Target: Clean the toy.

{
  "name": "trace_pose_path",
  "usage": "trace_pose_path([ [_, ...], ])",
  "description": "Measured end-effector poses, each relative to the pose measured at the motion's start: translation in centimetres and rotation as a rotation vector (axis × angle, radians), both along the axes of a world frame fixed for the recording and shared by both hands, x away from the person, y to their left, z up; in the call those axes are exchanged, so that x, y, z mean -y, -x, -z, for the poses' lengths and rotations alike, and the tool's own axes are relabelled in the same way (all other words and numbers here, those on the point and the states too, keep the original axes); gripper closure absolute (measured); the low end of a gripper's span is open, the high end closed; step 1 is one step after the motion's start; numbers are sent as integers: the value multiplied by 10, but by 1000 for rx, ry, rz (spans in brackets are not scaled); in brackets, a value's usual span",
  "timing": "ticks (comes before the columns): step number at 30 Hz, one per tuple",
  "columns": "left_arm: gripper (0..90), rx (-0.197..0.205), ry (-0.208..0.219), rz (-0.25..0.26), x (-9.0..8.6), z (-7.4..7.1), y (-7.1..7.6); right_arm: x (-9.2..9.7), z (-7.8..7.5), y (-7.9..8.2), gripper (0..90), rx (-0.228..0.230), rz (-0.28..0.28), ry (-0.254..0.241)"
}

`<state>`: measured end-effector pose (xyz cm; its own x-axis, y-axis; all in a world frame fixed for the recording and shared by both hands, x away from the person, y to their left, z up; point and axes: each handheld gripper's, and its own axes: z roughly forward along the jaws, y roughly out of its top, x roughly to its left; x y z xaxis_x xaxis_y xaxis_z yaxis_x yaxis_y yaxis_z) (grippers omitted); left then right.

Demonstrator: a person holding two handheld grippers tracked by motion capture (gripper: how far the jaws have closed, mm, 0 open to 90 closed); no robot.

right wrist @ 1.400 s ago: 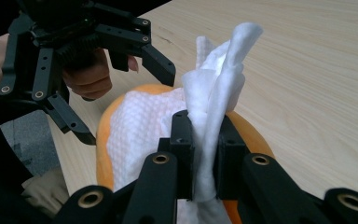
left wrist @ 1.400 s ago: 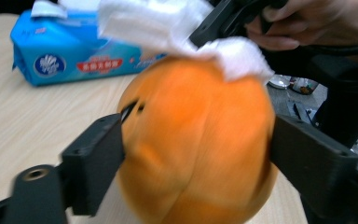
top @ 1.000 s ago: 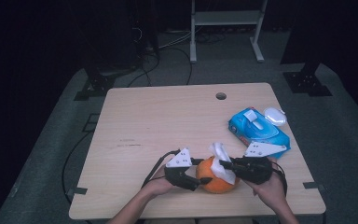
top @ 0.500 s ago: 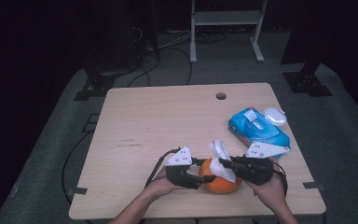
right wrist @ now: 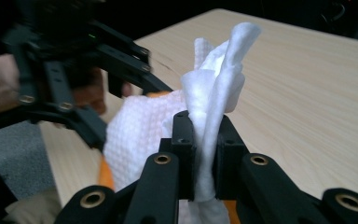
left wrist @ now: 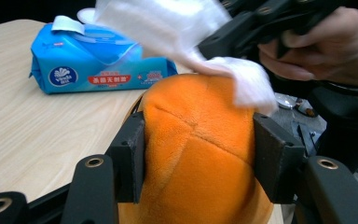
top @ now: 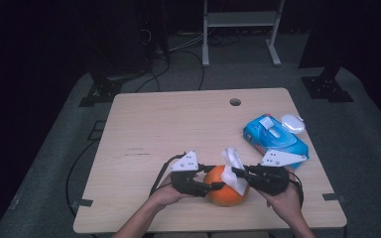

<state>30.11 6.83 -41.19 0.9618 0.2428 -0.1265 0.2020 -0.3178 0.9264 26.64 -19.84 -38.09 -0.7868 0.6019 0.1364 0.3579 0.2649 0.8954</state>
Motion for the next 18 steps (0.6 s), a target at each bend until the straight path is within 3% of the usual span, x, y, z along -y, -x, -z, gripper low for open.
trace_pose_path([
  [3,426,-5,-5,-25,-2,1,-2,-4,-3,4,807,17,-12,5],
  [6,403,-6,-12,-27,1,4,-1,-6,3,2,806,8,-2,38],
  [11,205,-7,-4,-17,6,11,-4,2,14,-3,805,-20,25,59],
  [14,144,-4,-22,-11,8,16,-4,8,16,-4,805,-19,51,61],
  [18,174,18,-36,31,9,18,-1,13,18,-7,803,-26,69,60],
])
